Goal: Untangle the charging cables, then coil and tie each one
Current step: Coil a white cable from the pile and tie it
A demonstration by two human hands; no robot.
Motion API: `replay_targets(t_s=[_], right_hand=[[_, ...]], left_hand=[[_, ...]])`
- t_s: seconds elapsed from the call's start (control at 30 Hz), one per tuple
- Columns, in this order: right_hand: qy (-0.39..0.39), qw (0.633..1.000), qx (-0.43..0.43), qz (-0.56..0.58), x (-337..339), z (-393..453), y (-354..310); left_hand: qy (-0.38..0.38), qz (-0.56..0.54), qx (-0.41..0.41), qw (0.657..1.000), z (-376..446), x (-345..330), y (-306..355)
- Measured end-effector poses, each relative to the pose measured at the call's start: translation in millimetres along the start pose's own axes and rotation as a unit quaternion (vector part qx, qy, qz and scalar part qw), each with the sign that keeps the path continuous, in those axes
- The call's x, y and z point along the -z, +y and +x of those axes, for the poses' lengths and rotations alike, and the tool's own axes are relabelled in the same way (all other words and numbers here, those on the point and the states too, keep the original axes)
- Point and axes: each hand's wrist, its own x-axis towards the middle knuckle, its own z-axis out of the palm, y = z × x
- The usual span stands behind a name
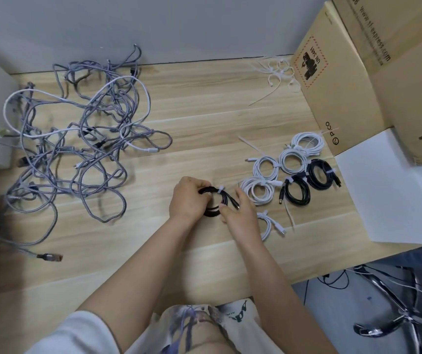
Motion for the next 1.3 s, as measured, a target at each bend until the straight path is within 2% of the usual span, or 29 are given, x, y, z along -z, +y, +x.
replay_targets(t_s=[0.13, 0.23, 0.33, 0.43, 0.6, 0.7, 0.73, 0.8, 0.87, 0.97, 1.13, 1.3], right_hand=[[-0.016, 0.994, 0.052, -0.092, 11.5, -2.6, -9.3], [-0.028, 0.990, 0.082, -0.116, 11.5, -11.2, -16.4], [-0.034, 0.987, 0.104, -0.116, 8.0, -16.9, -23.2], [-0.050, 0.983, 0.129, -0.123, 0.5, -22.4, -31.8], [-0.069, 0.967, 0.204, -0.135, -28.5, -23.1, -58.8], [-0.077, 0.954, 0.253, -0.139, -52.8, -17.1, -84.5], [-0.075, 0.947, 0.274, -0.153, -61.1, -13.0, -91.9], [-0.072, 0.932, 0.297, -0.194, -78.6, -0.6, -104.6], [-0.086, 0.925, 0.291, -0.231, -95.0, 11.1, -115.4], [-0.120, 0.927, 0.247, -0.256, -110.6, 22.0, -119.9], [-0.107, 0.958, 0.222, -0.149, -119.5, 13.6, -105.1], [-0.119, 0.971, 0.198, -0.066, -116.3, 1.9, -80.5]], left_hand=[[-0.050, 0.005, -0.011, 0.999, 0.6, -0.1, 0.8], [-0.105, -0.061, 0.012, 0.992, -6.0, 2.9, 4.2], [-0.118, -0.107, 0.026, 0.987, -13.7, 9.5, 2.4], [-0.079, -0.109, -0.008, 0.991, -22.7, 23.9, -0.4], [0.078, -0.123, -0.063, 0.987, -35.5, 69.9, -12.0], [0.109, -0.205, -0.010, 0.973, -36.0, 96.4, -22.6], [0.106, -0.260, 0.025, 0.959, -35.3, 103.1, -23.6], [0.082, -0.394, 0.105, 0.909, -31.5, 112.9, -22.5], [0.051, -0.483, 0.167, 0.858, -26.5, 119.4, -21.9], [0.011, -0.516, 0.209, 0.830, -15.9, 122.7, -24.9], [-0.049, -0.521, 0.205, 0.827, -3.8, 124.9, -23.2], [-0.059, -0.493, 0.184, 0.848, 6.8, 122.9, -20.0]])
